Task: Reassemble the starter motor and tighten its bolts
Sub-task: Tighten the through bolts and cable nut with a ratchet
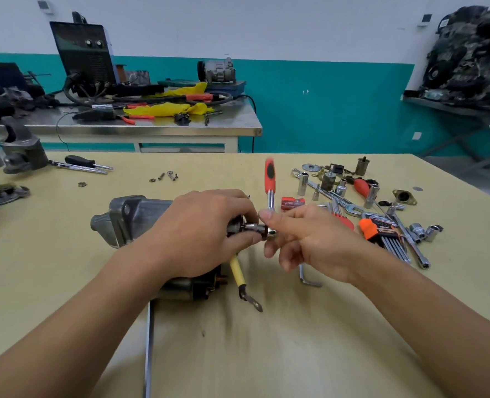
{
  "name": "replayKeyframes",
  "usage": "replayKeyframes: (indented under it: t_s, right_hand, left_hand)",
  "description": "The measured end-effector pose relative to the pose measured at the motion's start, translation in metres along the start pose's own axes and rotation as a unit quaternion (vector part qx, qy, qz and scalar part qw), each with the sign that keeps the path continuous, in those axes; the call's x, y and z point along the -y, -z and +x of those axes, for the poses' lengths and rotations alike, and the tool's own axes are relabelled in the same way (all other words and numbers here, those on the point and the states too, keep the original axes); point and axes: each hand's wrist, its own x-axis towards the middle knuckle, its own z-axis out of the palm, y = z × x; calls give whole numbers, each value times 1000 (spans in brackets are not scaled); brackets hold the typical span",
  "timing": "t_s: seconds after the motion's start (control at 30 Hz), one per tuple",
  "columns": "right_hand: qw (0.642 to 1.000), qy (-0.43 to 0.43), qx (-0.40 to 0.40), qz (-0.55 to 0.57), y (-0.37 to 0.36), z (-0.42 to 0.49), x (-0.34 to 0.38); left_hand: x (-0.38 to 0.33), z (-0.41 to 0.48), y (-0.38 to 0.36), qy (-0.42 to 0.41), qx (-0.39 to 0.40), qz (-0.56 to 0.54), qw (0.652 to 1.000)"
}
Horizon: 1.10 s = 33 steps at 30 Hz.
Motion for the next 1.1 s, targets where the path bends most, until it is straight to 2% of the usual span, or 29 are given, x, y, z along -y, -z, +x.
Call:
replayKeyframes:
  t_s: [0.07,0.1,0.17,0.23,0.3,0.4,0.47,0.53,0.57,0.63,0.73,0.83,0.9,0.97,1.03,1.1]
  right_hand:
    - [998,-35,18,53,-1,1,-1]
    - [999,-15,20,44,0,1,-2]
    - [997,74,0,-36,4,1,-2]
    - [971,194,-24,-136,8,-1,-1]
    - [948,253,-40,-188,9,-2,-5]
    - [972,198,-31,-127,6,-2,-6]
    - [993,99,-12,-56,1,0,-6]
    - [999,5,9,44,-3,3,-6]
    - [998,-8,16,65,-3,4,-6]
    - [999,45,9,8,2,5,-8]
    - [976,196,-5,-93,7,2,-6]
    - [962,238,-24,-133,8,1,-9]
    - [974,191,-29,-115,4,1,-6]
    - [997,76,-17,-21,-2,3,-5]
    - [998,-21,-1,63,-7,5,-6]
    - [997,-32,4,70,-6,5,-7]
  left_hand:
    - [0,0,0,1,-2,-2,1000]
    - [1,0,0,0,-2,-5,1000]
    - [1,1,-1,-7,0,-7,1000]
    - [0,1,0,-6,1,-7,1000]
    - [1,1,-1,1,-2,-3,1000]
    - [1,0,-2,0,-3,6,1000]
    - [1,-1,-1,2,-8,2,1000]
    - [1,0,-1,-1,-8,5,1000]
    - [1,0,-1,-5,-4,10,1000]
    - [1,1,-1,-13,4,16,1000]
    - [2,1,-1,-15,17,26,999]
    - [2,1,-1,-14,17,35,999]
    - [1,1,-1,-13,14,26,999]
    - [2,1,-1,-9,12,25,1000]
    - [3,0,-1,-7,6,19,1000]
    - [3,0,-1,-10,1,13,1000]
